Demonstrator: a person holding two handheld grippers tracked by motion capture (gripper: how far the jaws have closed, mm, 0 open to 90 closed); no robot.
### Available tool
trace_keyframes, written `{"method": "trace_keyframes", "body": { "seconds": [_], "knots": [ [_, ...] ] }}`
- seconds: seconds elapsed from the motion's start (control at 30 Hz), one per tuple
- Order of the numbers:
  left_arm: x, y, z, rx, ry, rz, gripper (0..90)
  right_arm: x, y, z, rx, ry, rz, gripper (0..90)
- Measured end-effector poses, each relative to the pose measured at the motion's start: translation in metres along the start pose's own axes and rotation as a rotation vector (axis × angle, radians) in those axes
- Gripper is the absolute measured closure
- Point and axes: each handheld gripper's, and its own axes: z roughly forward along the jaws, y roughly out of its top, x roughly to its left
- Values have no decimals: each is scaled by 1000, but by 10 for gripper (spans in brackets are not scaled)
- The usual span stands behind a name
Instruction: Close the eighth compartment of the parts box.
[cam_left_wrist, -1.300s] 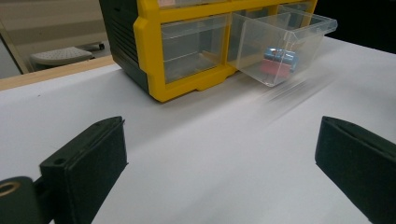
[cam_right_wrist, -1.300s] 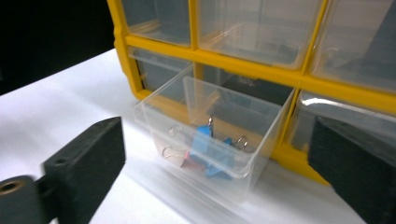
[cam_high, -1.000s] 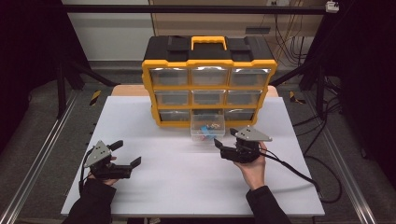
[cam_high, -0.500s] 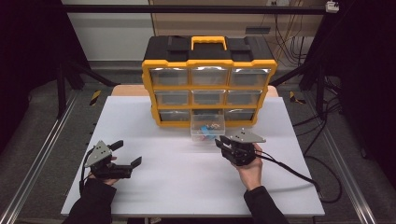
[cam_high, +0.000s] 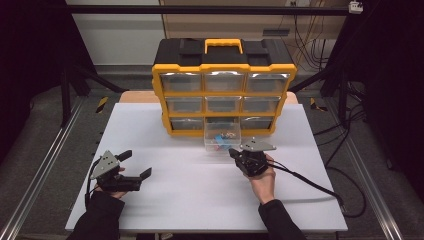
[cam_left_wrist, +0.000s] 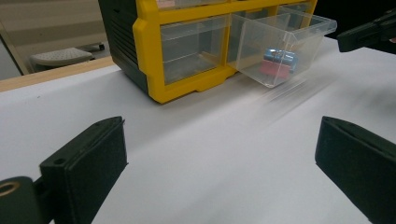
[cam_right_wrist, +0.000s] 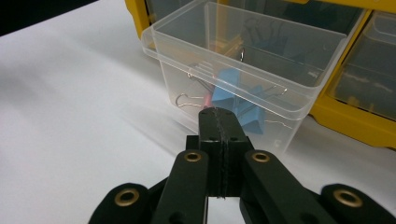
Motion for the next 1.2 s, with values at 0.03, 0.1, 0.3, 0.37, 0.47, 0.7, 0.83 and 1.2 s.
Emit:
{"method": "trace_keyframes", "body": {
  "seconds": [0.03, 0.1, 0.3, 0.37, 0.47, 0.7, 0.83, 1.2],
  "knots": [
    [0, 0, 0, 1, 1, 1, 13, 0, 0, 2, 7, -4, 2, 900],
    [0, 0, 0, 3, 3, 1, 13, -1, -1, 6, 13, -6, -6, 900],
    [1, -1, 0, 2, 3, 1, 13, -3, -4, 18, 40, -20, -11, 900],
    [1, -1, -1, 0, 4, 0, 13, -3, -4, 21, 37, -20, 0, 900],
    [1, 0, -1, 0, 4, 0, 13, -5, -4, 24, 37, -29, -11, 900],
    [1, -1, -1, 2, 4, 1, 13, -7, -3, 28, 28, -34, -2, 900],
    [1, 0, -1, 1, 5, 1, 13, -7, -2, 31, 25, -30, -5, 900],
    [1, 0, -1, 0, 4, 1, 14, -4, 3, 40, 23, -40, -25, 900]
  ]
}}
